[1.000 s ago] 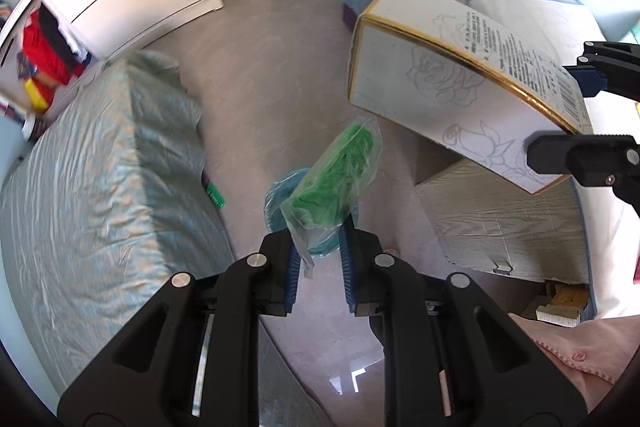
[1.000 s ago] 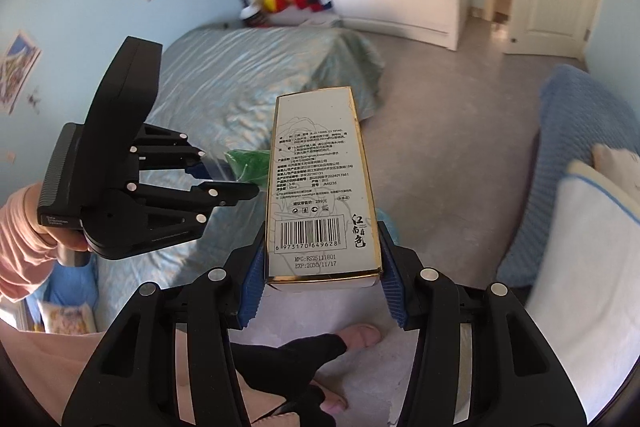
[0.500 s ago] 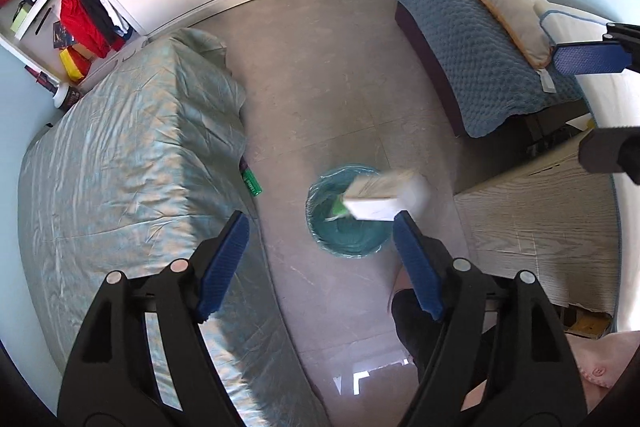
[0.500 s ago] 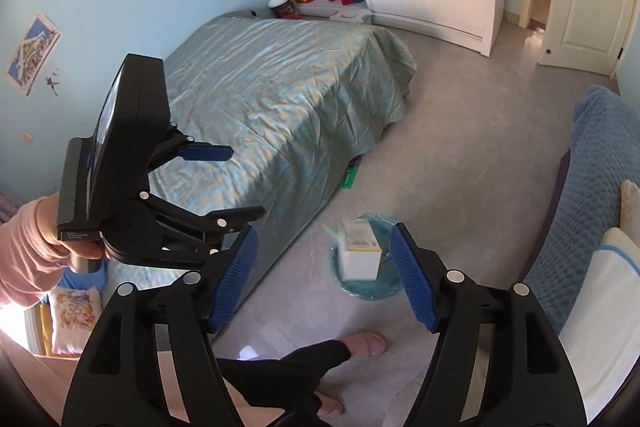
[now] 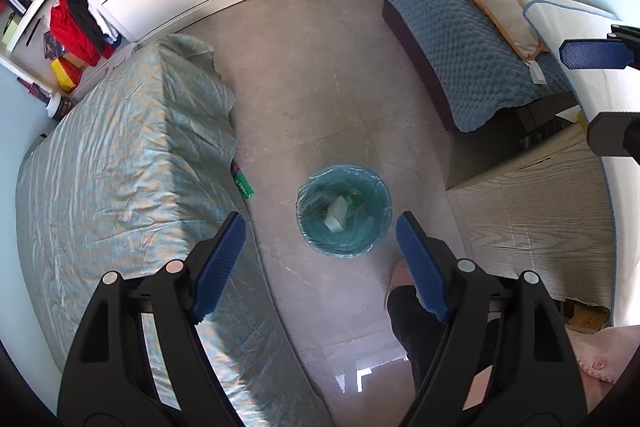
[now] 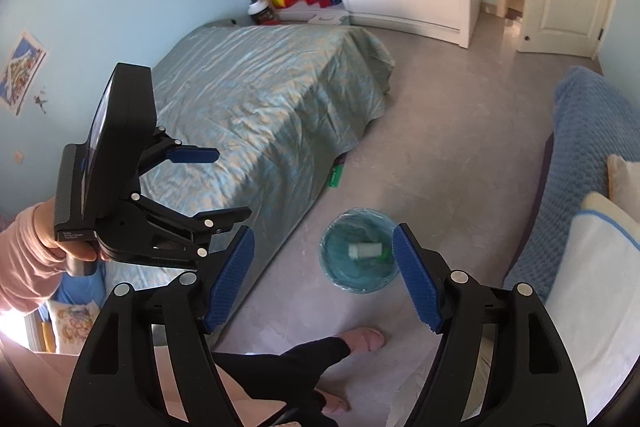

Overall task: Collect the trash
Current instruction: 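Open both tools to drop the bag and box into the bin, then move both open tools back over the table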

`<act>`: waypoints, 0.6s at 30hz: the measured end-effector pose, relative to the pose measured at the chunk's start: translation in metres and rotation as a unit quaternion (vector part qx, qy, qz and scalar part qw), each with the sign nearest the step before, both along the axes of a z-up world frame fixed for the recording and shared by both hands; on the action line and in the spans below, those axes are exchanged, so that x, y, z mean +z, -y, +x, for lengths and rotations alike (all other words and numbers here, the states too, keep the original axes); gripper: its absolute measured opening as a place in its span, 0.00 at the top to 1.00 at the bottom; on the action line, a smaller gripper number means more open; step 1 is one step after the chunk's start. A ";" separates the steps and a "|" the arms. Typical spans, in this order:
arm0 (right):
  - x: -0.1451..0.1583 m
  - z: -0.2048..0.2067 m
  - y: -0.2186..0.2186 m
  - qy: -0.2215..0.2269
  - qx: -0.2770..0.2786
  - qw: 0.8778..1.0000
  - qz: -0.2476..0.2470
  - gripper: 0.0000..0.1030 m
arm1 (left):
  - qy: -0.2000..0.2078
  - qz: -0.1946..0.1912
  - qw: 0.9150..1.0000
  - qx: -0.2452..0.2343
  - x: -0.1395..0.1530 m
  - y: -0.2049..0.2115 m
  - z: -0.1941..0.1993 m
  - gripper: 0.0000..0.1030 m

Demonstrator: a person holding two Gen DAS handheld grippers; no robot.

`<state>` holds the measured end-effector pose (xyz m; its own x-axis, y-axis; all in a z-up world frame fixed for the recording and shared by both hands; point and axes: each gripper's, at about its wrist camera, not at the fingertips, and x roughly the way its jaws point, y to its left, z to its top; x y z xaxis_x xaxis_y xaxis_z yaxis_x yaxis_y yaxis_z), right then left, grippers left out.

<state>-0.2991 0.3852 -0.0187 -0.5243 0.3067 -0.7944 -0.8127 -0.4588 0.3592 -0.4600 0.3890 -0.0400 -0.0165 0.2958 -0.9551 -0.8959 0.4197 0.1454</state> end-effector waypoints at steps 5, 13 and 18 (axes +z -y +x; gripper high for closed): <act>0.001 0.025 0.011 -0.004 -0.044 0.999 0.001 0.24 | 0.003 0.004 1.000 -0.022 0.007 0.003 0.018 0.21; 0.007 0.084 0.050 0.004 -0.150 0.988 0.020 0.22 | 0.024 0.016 0.994 -0.104 0.023 0.016 0.078 0.13; 0.007 0.126 0.090 0.021 -0.225 0.974 0.019 0.15 | 0.036 0.015 0.984 -0.176 0.027 0.031 0.129 0.09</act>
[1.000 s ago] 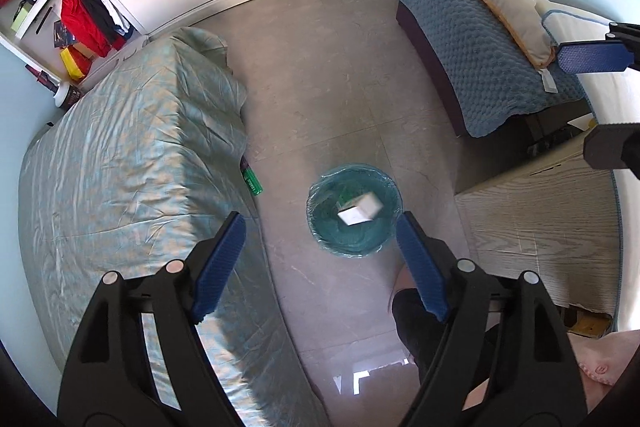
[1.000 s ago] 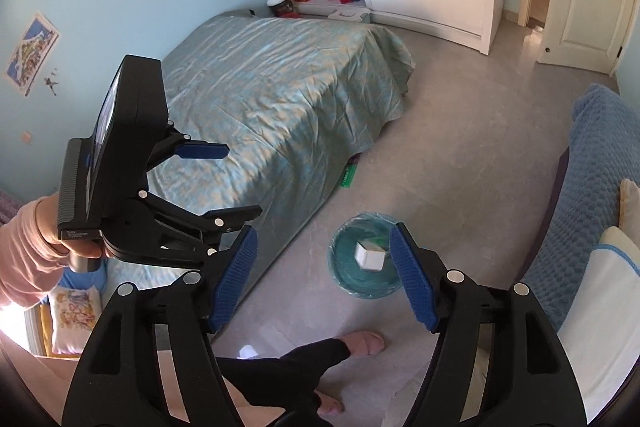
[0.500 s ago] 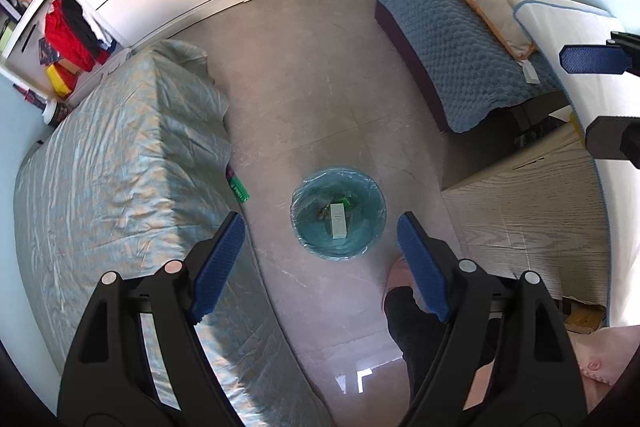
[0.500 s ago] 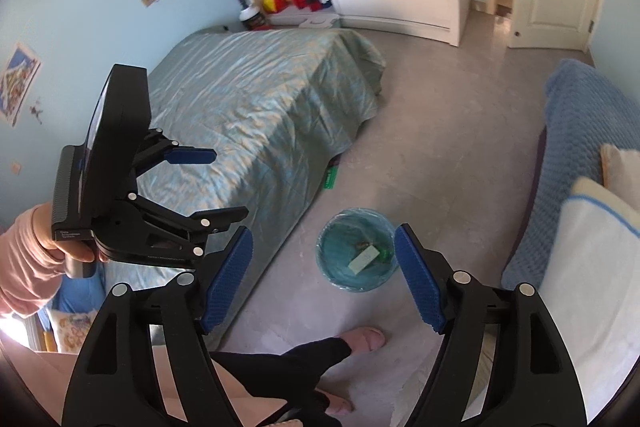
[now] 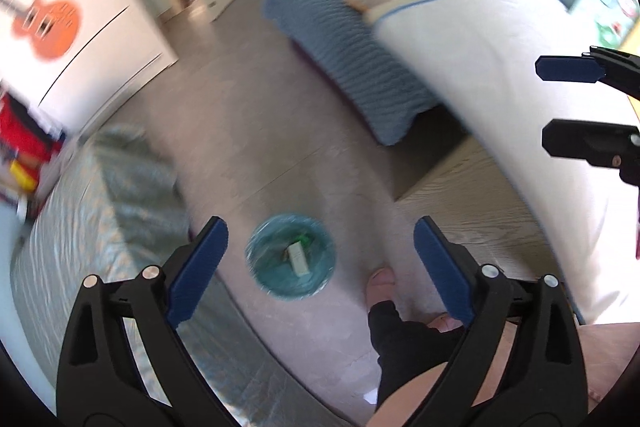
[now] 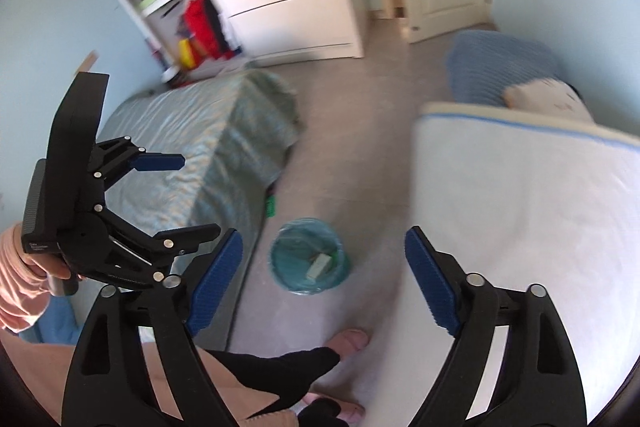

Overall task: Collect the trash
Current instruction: 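Move both open tools back over the table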

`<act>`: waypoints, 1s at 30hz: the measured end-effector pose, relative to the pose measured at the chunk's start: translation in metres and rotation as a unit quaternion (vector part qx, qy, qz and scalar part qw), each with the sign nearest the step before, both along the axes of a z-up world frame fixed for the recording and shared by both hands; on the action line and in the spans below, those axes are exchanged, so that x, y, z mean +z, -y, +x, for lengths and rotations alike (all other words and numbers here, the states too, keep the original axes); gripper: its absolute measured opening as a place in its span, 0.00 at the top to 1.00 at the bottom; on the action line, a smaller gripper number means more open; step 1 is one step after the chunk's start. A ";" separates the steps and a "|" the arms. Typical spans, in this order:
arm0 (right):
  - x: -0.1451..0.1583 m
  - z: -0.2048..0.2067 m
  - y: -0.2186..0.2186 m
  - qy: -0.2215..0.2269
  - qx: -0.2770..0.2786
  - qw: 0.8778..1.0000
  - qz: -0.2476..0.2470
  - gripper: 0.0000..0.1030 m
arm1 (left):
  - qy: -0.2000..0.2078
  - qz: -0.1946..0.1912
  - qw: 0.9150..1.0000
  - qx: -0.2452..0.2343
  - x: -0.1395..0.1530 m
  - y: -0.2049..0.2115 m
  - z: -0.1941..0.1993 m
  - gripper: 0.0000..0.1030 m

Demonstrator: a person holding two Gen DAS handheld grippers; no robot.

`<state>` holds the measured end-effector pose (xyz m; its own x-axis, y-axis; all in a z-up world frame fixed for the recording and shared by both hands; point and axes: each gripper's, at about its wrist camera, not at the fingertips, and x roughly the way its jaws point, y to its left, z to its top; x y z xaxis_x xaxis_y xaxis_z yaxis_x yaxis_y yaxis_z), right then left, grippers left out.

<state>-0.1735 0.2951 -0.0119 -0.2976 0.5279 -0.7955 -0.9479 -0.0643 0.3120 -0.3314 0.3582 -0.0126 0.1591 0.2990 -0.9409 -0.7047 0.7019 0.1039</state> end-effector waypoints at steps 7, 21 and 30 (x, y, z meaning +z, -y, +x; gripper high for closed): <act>-0.004 0.055 0.076 0.016 -0.130 0.991 -0.009 0.14 | 0.002 -0.001 0.991 -0.132 0.003 0.038 0.077 0.09; -0.024 0.123 0.287 0.011 -0.376 0.926 -0.044 0.14 | -0.003 -0.013 0.919 -0.395 0.004 0.184 0.213 0.08; -0.030 0.129 0.400 0.020 -0.482 0.873 -0.075 0.14 | -0.008 -0.011 0.858 -0.514 0.004 0.279 0.279 0.08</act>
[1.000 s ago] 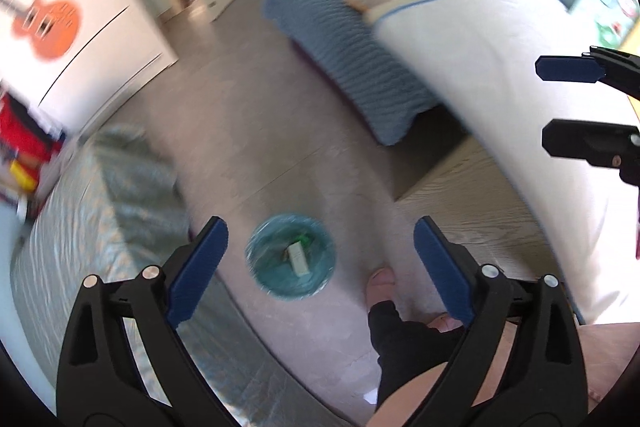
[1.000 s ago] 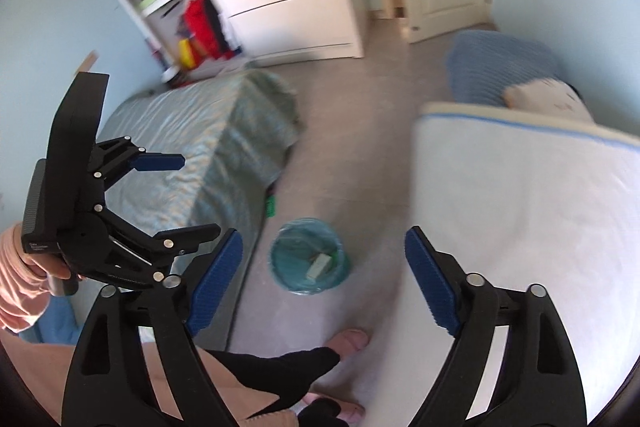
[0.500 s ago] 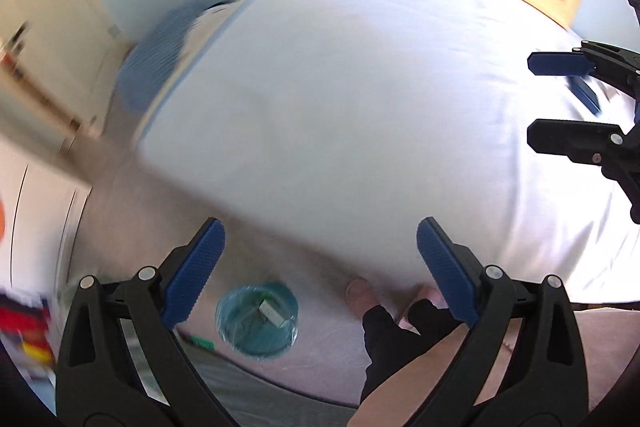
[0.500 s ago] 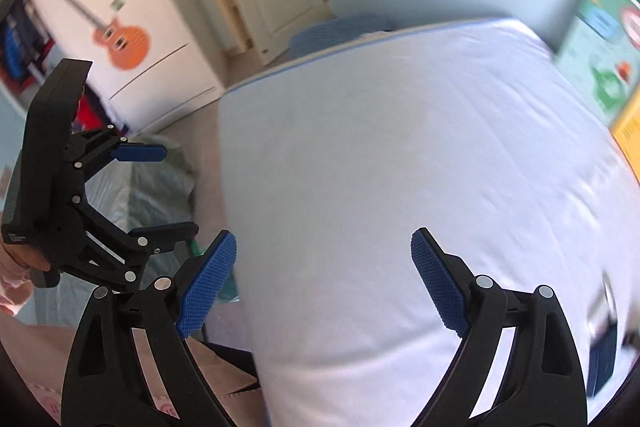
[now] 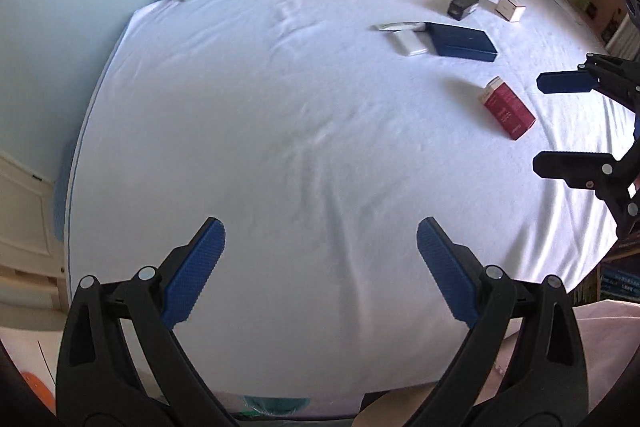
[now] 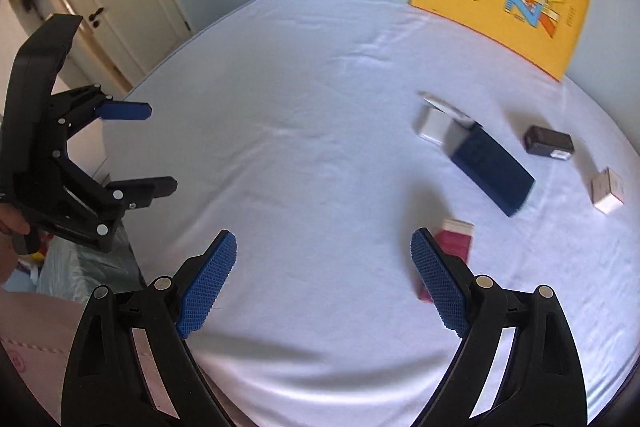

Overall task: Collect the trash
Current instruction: 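Move both open tools back over the table, then grasp the white tube with left tool while right tool grasps red box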

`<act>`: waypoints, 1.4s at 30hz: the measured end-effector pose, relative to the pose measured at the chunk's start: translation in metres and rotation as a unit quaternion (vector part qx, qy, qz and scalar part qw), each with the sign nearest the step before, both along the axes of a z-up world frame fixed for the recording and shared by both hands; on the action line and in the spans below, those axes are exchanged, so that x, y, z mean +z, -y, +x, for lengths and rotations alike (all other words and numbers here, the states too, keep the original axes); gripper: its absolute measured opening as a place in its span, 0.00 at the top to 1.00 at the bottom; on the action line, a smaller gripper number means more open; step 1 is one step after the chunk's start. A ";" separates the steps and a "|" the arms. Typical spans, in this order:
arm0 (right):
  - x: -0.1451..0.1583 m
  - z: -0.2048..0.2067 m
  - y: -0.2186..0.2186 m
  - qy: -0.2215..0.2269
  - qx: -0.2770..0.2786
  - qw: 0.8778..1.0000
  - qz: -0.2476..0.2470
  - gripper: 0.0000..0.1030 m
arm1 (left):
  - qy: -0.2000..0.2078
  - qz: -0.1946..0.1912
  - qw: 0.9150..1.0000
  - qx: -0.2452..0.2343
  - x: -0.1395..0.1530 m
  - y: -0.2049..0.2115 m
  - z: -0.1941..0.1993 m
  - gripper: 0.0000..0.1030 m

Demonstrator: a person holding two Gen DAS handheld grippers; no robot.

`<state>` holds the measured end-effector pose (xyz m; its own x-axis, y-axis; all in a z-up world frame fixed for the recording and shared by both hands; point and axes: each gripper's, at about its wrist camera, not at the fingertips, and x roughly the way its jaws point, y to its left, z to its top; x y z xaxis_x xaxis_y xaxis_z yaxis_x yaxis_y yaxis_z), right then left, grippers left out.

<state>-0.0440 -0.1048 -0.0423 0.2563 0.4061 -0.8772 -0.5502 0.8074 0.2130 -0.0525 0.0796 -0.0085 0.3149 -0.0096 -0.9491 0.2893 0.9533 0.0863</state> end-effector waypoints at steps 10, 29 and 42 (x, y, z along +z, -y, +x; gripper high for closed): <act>-0.010 0.004 0.057 0.021 -0.086 0.995 -0.046 0.14 | -0.011 0.023 0.992 -0.127 -0.014 0.072 0.071 0.08; -0.064 0.045 0.054 -0.043 -0.169 0.983 -0.063 0.24 | -0.023 0.046 0.951 -0.306 -0.080 0.140 0.208 0.08; -0.084 0.070 0.060 -0.072 -0.189 0.977 -0.060 0.72 | -0.070 -0.013 0.930 -0.360 -0.109 0.166 0.228 0.89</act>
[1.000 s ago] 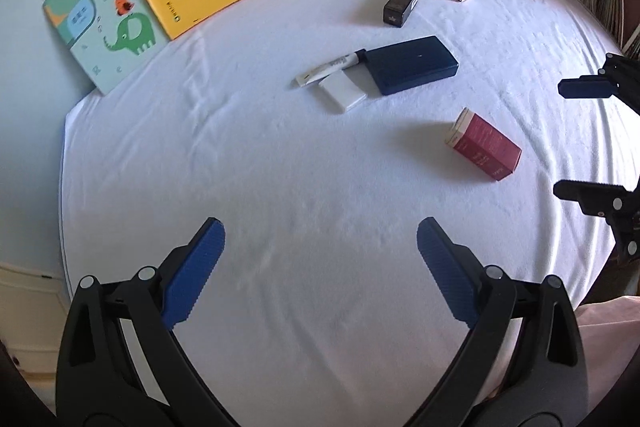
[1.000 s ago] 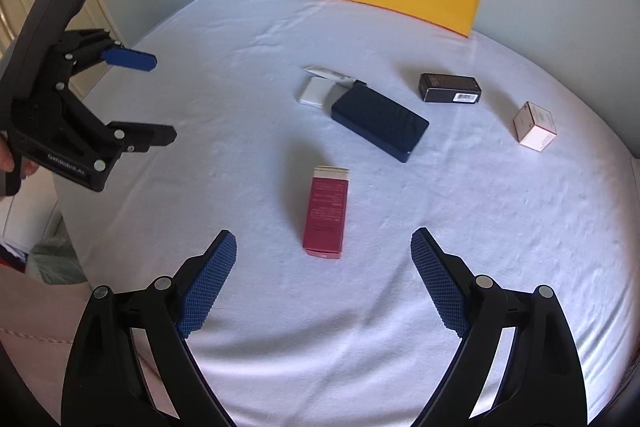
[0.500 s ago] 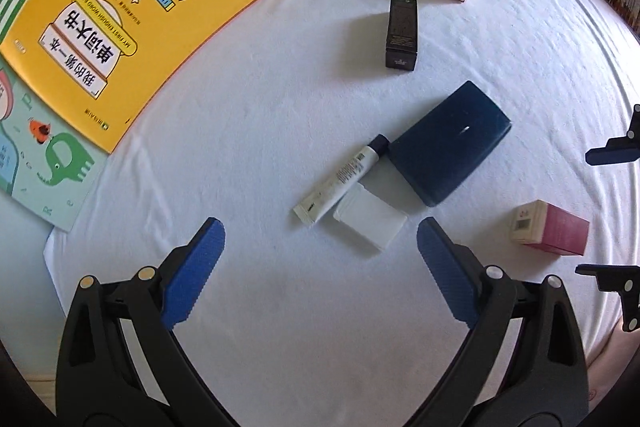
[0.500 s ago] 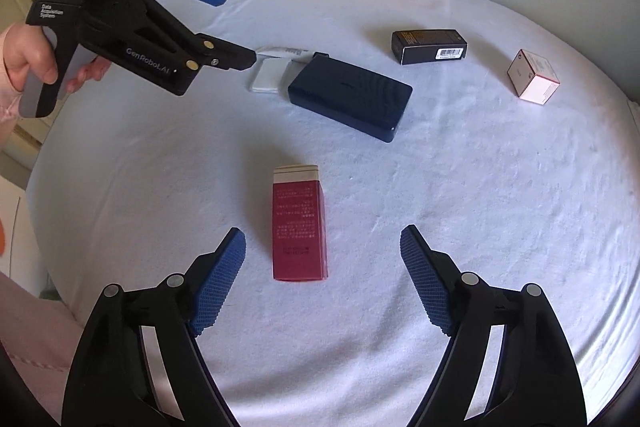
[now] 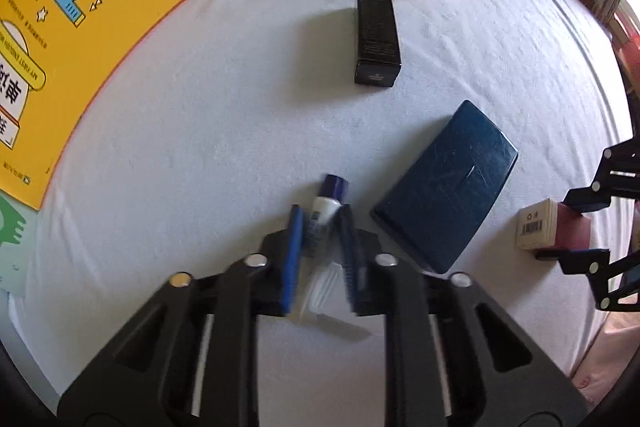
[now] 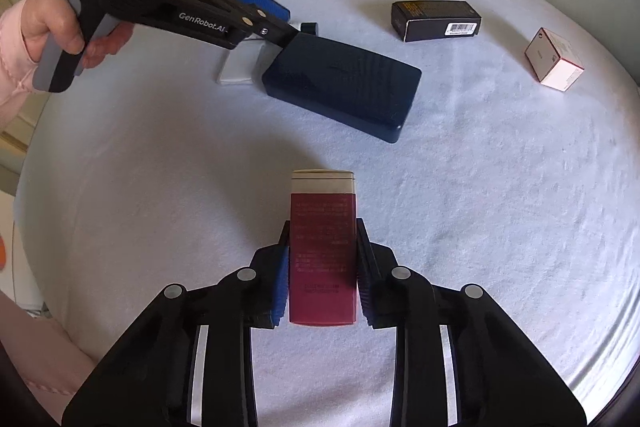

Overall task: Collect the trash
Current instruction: 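Grasp the white tube with left tool while right tool grasps red box, then carry the white tube and red box over the teal bin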

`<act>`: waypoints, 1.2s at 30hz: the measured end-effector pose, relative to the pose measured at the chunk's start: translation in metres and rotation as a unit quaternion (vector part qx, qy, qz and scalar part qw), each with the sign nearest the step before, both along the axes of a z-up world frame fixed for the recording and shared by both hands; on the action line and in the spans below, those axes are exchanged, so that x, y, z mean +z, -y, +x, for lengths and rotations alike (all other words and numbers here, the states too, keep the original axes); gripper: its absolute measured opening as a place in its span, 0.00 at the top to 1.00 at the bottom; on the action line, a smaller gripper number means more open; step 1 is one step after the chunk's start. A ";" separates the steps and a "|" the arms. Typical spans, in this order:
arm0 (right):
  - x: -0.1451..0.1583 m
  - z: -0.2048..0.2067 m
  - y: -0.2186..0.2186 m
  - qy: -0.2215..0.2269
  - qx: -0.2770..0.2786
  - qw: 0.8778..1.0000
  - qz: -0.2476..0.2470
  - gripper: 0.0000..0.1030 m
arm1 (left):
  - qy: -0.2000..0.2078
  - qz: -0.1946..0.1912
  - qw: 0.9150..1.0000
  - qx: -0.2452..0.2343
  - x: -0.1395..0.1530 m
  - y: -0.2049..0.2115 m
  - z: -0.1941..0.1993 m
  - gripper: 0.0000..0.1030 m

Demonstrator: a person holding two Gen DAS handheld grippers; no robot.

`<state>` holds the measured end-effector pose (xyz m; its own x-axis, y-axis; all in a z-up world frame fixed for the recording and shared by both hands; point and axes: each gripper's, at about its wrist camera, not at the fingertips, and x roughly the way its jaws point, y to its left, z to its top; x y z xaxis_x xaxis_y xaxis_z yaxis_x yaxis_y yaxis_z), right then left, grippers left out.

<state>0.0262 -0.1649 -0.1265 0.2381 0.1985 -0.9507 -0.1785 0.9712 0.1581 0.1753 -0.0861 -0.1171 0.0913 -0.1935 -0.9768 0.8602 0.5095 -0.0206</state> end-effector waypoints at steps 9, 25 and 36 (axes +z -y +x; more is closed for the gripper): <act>0.020 0.007 0.015 0.028 -0.011 0.999 0.012 0.72 | 0.004 -0.019 1.000 0.024 0.030 -0.007 -0.012 0.89; 0.078 -0.022 -0.005 0.096 0.069 0.992 0.031 0.72 | 0.058 -0.012 0.991 0.116 0.094 -0.049 -0.079 0.89; 0.094 -0.034 -0.040 0.116 0.159 0.980 0.042 0.72 | 0.076 -0.008 0.977 0.200 0.114 -0.091 -0.123 0.89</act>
<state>-0.0079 -0.1244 -0.0323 0.3586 0.3732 -0.8557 -0.5098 0.8461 0.1554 0.0523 0.0046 -0.0036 0.3070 -0.1283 -0.9430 0.5854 0.8067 0.0808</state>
